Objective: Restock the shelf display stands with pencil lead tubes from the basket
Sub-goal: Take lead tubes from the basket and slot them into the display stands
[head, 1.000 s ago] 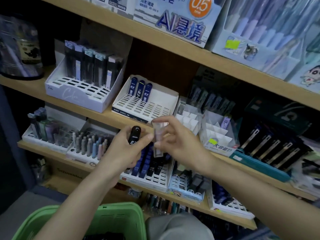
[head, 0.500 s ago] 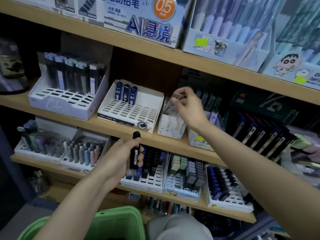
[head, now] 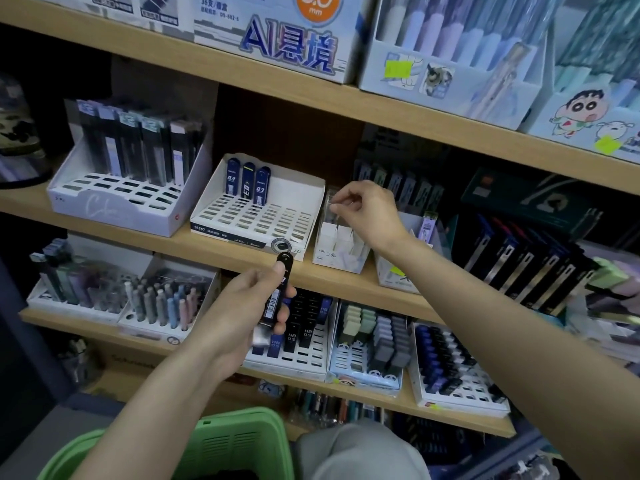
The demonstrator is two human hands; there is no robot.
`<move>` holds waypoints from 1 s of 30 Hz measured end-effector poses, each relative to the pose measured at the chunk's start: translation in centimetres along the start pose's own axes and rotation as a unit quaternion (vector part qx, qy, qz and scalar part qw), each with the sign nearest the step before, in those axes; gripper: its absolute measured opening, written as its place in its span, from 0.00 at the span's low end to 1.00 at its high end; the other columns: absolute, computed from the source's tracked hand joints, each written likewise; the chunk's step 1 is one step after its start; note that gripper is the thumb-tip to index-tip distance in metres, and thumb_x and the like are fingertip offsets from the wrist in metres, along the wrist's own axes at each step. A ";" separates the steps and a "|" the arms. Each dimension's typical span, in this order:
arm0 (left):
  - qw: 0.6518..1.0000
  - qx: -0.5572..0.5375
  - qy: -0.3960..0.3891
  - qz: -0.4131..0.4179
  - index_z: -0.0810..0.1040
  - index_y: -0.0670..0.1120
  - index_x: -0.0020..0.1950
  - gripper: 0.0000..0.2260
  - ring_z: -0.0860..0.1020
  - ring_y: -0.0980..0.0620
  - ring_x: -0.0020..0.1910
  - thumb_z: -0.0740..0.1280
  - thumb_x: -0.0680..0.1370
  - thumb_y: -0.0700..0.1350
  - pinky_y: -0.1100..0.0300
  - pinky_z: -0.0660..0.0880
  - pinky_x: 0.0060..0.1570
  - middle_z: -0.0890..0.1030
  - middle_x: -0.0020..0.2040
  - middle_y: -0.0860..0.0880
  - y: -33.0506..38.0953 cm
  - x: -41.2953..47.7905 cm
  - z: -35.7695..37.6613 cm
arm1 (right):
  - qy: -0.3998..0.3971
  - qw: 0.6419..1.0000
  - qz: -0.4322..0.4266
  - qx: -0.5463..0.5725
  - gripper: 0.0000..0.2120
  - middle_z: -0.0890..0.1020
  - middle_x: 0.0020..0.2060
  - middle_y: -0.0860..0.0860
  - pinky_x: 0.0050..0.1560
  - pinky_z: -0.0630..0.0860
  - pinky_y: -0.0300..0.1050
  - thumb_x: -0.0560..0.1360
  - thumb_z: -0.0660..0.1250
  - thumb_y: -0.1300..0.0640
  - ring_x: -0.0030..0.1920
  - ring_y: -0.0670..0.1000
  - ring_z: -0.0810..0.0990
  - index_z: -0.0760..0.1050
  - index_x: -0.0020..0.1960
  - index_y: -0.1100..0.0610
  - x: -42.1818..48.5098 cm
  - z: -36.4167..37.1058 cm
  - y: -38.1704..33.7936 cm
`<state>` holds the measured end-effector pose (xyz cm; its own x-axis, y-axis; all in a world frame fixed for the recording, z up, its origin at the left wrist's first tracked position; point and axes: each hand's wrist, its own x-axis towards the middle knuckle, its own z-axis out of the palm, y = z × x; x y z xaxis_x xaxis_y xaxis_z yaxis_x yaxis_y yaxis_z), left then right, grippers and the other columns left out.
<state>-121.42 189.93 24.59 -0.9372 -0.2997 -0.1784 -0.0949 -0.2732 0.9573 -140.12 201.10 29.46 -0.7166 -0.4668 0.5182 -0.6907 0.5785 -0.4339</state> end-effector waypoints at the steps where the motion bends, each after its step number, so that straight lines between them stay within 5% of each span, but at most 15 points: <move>1: 1.000 0.009 0.000 -0.003 0.73 0.40 0.50 0.15 0.67 0.55 0.22 0.60 0.79 0.53 0.65 0.66 0.22 0.72 0.25 0.52 -0.1 -0.1 0.0 | 0.001 1.000 -0.002 -0.013 0.04 0.77 0.46 0.50 0.48 0.77 0.42 0.74 0.70 0.58 0.40 0.44 0.75 0.79 0.49 0.55 -0.1 -0.1 -0.1; 6: 0.999 0.030 -0.020 -0.001 0.73 0.41 0.48 0.20 0.60 0.56 0.20 0.57 0.78 0.58 0.67 0.57 0.19 0.65 0.23 0.50 -0.3 -0.5 -0.2 | 0.031 0.997 -0.066 -0.011 0.06 0.75 0.44 0.48 0.41 0.70 0.35 0.78 0.63 0.55 0.39 0.42 0.71 0.75 0.53 0.57 -2.5 -0.3 -2.4; 12: 0.999 0.011 -0.027 0.020 0.74 0.41 0.50 0.20 0.61 0.58 0.19 0.54 0.81 0.56 0.67 0.56 0.19 0.71 0.21 0.53 0.1 -0.6 0.6 | -0.223 0.953 0.025 0.204 0.07 0.80 0.37 0.51 0.37 0.78 0.40 0.77 0.65 0.54 0.34 0.46 0.79 0.78 0.48 0.58 -7.2 -0.5 -5.8; 17: 0.998 -0.033 -0.047 0.012 0.73 0.39 0.55 0.18 0.60 0.56 0.20 0.56 0.81 0.53 0.66 0.56 0.19 0.75 0.28 0.51 0.0 -1.0 0.1 | -0.181 0.920 0.055 0.342 0.04 0.80 0.34 0.49 0.38 0.81 0.39 0.75 0.67 0.64 0.33 0.46 0.81 0.77 0.44 0.56 -7.5 -1.6 -6.0; 20: 0.999 -0.029 -0.036 0.025 0.71 0.40 0.50 0.13 0.61 0.56 0.20 0.60 0.79 0.51 0.65 0.55 0.22 0.72 0.26 0.53 0.1 -1.5 -0.5 | -0.176 0.914 0.050 0.363 0.07 0.80 0.43 0.56 0.44 0.80 0.38 0.75 0.67 0.67 0.41 0.48 0.82 0.78 0.44 0.55 -7.7 -2.2 -5.8; 23: 0.998 -0.015 0.013 0.056 0.73 0.42 0.50 0.07 0.61 0.58 0.20 0.64 0.79 0.45 0.68 0.56 0.19 0.67 0.24 0.53 0.4 -1.9 -0.6 | -0.196 0.898 0.105 0.380 0.11 0.80 0.54 0.60 0.48 0.80 0.38 0.75 0.66 0.68 0.46 0.50 0.83 0.76 0.54 0.57 -8.2 -2.5 -5.4; 26: 0.994 0.020 0.034 0.100 0.75 0.43 0.53 0.05 0.62 0.61 0.19 0.65 0.78 0.42 0.70 0.58 0.17 0.68 0.22 0.56 0.6 -2.1 -0.6 | -0.229 0.863 0.166 0.418 0.16 0.84 0.48 0.57 0.43 0.79 0.34 0.75 0.67 0.67 0.43 0.48 0.84 0.73 0.62 0.61 -8.4 -2.4 -5.6; 30: 0.990 0.012 0.058 0.127 0.74 0.43 0.53 0.05 0.68 0.64 0.18 0.65 0.78 0.39 0.74 0.61 0.18 0.72 0.23 0.57 0.9 -2.2 -0.6 | -0.242 0.869 0.143 0.408 0.07 0.85 0.40 0.53 0.40 0.79 0.34 0.74 0.67 0.65 0.40 0.46 0.84 0.79 0.51 0.58 -8.1 -1.8 -7.0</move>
<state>-119.23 189.80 25.69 -0.8868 -0.4599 0.0458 0.1306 -0.1541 0.9794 -129.33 202.02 29.61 -0.6913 -0.7224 0.0185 -0.1753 0.1428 -0.9741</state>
